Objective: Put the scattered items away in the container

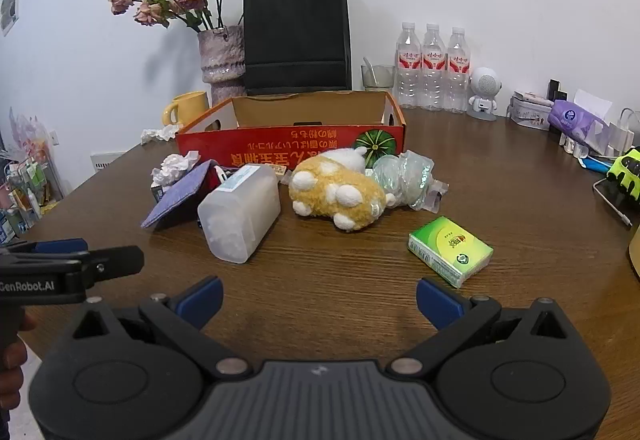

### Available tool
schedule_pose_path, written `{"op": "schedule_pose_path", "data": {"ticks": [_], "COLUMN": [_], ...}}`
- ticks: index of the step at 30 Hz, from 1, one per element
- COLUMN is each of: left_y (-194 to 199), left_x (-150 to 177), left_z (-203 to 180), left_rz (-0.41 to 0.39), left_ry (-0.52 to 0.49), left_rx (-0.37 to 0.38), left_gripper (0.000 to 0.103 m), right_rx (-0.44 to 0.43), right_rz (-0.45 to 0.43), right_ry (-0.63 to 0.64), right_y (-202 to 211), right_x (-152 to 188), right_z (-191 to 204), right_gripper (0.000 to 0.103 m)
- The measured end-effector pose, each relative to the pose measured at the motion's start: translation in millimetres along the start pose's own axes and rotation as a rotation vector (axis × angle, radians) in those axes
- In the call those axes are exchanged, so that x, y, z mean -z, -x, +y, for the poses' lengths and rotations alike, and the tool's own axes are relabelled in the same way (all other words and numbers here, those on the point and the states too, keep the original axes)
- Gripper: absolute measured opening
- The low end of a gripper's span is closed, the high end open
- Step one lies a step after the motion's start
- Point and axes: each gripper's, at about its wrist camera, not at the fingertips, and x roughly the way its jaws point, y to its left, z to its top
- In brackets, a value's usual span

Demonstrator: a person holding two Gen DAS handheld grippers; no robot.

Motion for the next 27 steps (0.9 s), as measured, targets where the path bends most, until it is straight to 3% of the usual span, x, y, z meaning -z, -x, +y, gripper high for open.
{"op": "schedule_pose_path", "data": {"ticks": [16,20,27], "left_y": [-21.0,-43.4,-96.0], "left_x": [-13.7,-28.7,-39.9], "left_z": [-14.1,-30.8,-50.5], "left_rz": [0.037,0.012,0.041], "left_ry": [-0.017,-0.044,-0.066], "left_rx": [0.034,0.037,-0.005], "left_gripper": [0.103,0.103,0.103], "right_rx": [0.036,0.12,0.165], "right_rz": [-0.006,-0.009,0.07], "right_ry": [0.035,0.065,0.123], "right_y": [-9.5,-31.0,-84.0], "right_x": [-8.4,-22.2,-27.8], "right_z": [-13.7,-37.0,-76.1], "right_gripper": [0.103,0.103,0.102]}}
